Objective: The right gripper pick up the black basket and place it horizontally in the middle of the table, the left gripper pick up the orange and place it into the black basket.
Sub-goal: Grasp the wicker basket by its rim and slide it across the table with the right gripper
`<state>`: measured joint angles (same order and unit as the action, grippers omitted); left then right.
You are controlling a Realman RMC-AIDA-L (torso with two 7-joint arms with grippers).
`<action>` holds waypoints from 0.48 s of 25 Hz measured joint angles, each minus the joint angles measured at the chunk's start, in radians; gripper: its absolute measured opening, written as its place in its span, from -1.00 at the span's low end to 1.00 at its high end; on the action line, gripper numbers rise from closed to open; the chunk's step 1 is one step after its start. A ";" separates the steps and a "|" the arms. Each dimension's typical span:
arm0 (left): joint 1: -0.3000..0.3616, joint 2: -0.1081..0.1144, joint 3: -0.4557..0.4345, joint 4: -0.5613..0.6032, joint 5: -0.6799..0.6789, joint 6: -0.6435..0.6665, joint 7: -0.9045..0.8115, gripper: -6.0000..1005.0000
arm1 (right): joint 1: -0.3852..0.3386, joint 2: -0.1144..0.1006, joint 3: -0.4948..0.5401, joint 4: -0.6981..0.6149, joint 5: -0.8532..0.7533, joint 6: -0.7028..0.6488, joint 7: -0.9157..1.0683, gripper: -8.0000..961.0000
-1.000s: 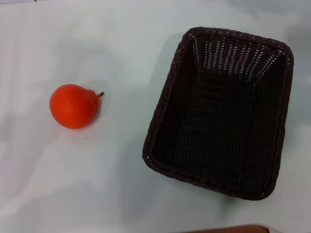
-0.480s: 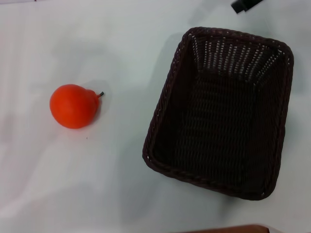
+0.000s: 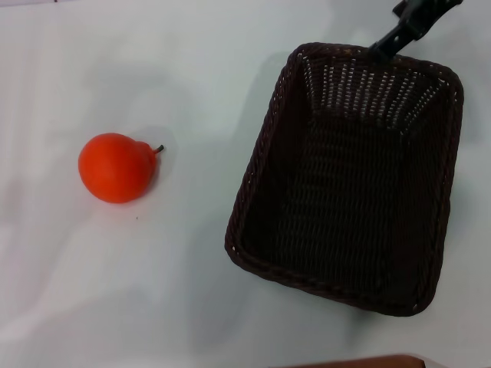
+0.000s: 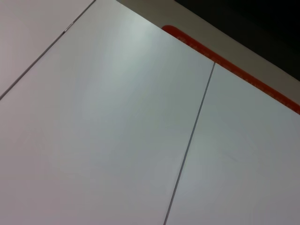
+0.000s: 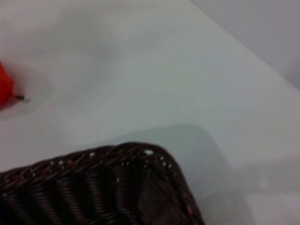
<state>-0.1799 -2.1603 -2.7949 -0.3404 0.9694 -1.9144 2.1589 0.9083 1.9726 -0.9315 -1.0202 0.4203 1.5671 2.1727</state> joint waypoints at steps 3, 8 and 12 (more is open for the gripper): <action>-0.003 0.000 0.000 0.000 0.000 0.000 0.000 0.02 | 0.005 0.007 -0.012 0.071 -0.001 -0.060 -0.026 0.96; -0.005 -0.001 0.000 0.000 0.003 0.001 -0.002 0.02 | 0.015 0.011 -0.036 0.189 -0.002 -0.146 -0.077 0.92; -0.006 -0.001 0.000 0.005 0.004 0.005 -0.002 0.02 | 0.023 0.015 -0.037 0.250 -0.002 -0.187 -0.120 0.77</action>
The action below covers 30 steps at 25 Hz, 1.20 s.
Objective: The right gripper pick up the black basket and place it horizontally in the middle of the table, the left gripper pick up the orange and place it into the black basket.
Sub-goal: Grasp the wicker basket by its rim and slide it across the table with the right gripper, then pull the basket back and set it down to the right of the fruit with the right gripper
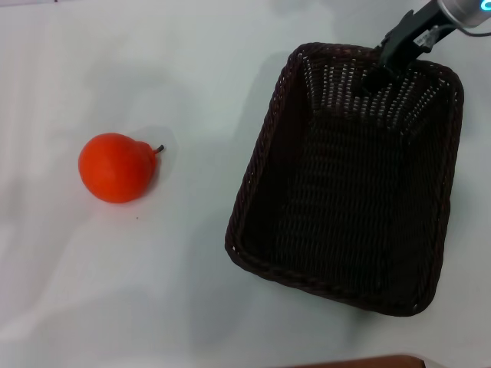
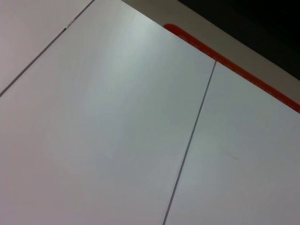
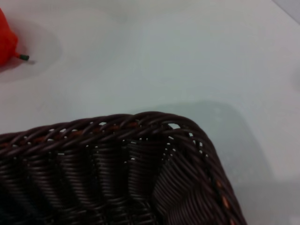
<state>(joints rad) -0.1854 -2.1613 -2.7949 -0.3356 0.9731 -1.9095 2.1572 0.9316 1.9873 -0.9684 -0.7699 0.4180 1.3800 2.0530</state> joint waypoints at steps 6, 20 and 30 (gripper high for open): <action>-0.003 0.000 0.000 0.006 0.001 0.003 0.000 0.02 | -0.005 0.003 0.006 0.009 0.002 -0.005 -0.018 0.42; -0.012 0.000 0.000 0.010 0.004 0.006 0.005 0.02 | -0.038 -0.075 0.270 -0.034 0.013 0.330 -0.023 -0.55; -0.026 0.002 0.002 0.011 0.005 0.016 0.007 0.02 | -0.125 -0.138 0.469 0.077 0.210 0.379 0.033 -0.64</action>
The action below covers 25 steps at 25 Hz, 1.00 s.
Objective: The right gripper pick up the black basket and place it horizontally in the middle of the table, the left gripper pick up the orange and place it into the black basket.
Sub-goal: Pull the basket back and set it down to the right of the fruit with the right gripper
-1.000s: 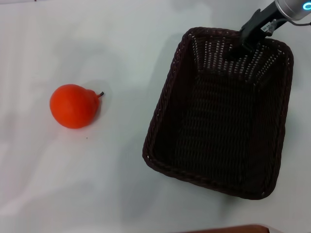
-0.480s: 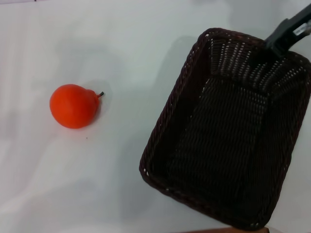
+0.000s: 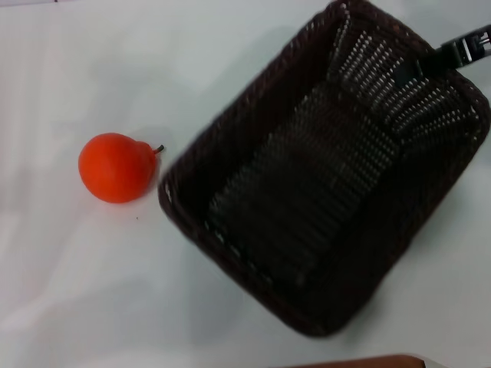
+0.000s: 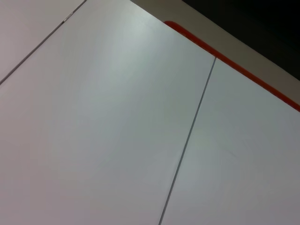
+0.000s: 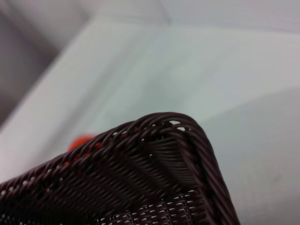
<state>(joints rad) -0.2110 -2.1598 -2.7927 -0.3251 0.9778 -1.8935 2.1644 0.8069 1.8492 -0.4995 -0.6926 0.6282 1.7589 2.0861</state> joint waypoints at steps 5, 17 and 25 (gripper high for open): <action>-0.005 0.000 0.011 0.000 0.002 0.005 0.001 0.02 | -0.057 -0.008 0.074 0.066 0.081 -0.089 0.068 -0.64; -0.007 0.004 0.022 -0.002 0.002 0.016 0.002 0.02 | -0.120 0.060 0.103 0.158 0.163 -0.355 0.202 -0.62; -0.003 0.006 0.023 -0.006 0.002 0.017 0.002 0.02 | -0.118 0.100 0.108 0.229 0.207 -0.467 0.215 -0.57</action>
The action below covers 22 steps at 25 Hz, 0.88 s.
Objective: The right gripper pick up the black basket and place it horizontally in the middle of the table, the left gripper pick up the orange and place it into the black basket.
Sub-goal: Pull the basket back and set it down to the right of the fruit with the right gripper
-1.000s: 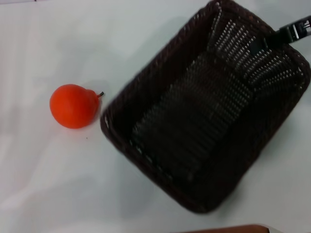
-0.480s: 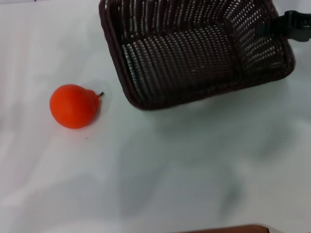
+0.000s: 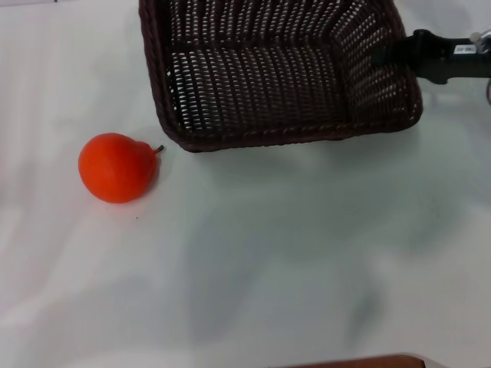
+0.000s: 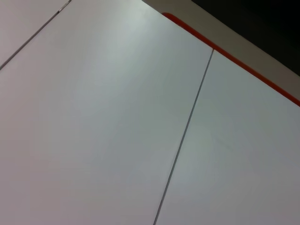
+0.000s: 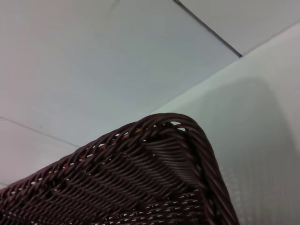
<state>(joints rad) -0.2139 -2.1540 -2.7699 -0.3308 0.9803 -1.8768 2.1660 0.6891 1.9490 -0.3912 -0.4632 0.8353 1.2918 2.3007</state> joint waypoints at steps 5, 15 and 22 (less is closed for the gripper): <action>0.004 0.001 -0.002 -0.003 0.000 0.007 0.000 0.02 | 0.012 0.021 -0.005 0.011 0.004 -0.017 -0.003 -0.54; -0.006 0.008 0.000 -0.004 0.000 0.036 0.000 0.02 | 0.025 0.032 -0.057 0.012 0.003 0.015 -0.005 -0.01; -0.015 0.012 -0.001 -0.004 0.000 0.040 0.001 0.02 | 0.019 0.030 -0.053 0.003 0.064 -0.002 -0.061 0.56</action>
<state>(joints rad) -0.2286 -2.1415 -2.7704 -0.3345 0.9801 -1.8372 2.1675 0.7079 1.9792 -0.4445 -0.4603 0.8993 1.2898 2.2400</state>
